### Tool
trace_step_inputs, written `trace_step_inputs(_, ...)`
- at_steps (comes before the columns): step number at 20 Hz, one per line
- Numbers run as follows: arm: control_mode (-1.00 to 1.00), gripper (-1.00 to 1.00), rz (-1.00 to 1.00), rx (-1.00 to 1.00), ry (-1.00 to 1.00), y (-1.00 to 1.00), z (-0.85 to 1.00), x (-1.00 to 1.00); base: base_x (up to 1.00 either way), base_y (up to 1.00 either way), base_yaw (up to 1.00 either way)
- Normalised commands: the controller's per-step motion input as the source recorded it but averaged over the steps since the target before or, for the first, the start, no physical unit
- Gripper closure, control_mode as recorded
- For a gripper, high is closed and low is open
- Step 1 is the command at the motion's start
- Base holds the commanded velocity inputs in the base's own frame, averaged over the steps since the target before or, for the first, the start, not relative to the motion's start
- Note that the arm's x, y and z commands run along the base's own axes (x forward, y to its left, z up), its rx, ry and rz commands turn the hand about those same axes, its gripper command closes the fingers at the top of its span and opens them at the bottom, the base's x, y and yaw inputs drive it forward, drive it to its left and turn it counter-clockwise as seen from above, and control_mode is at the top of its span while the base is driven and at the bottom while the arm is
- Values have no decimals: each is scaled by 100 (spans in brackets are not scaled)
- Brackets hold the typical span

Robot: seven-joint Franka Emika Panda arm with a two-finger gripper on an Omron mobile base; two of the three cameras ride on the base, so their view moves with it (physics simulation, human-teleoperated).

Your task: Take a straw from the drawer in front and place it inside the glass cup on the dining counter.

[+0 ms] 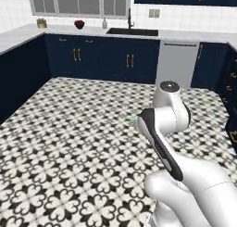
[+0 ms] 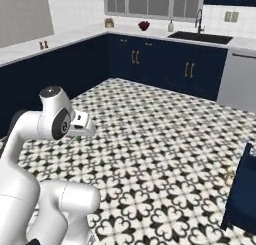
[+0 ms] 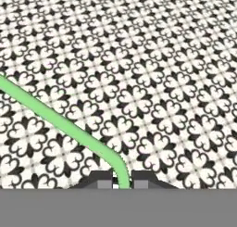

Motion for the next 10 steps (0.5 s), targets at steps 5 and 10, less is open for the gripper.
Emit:
trace_step_inputs(5, 100, 100, 0, 0, 0, 0, 0, 0, 43, 79, 65)
trace_step_inputs(10, 100, 100, 0, 0, 0, 0, 0, 0, 97, 100, 18)
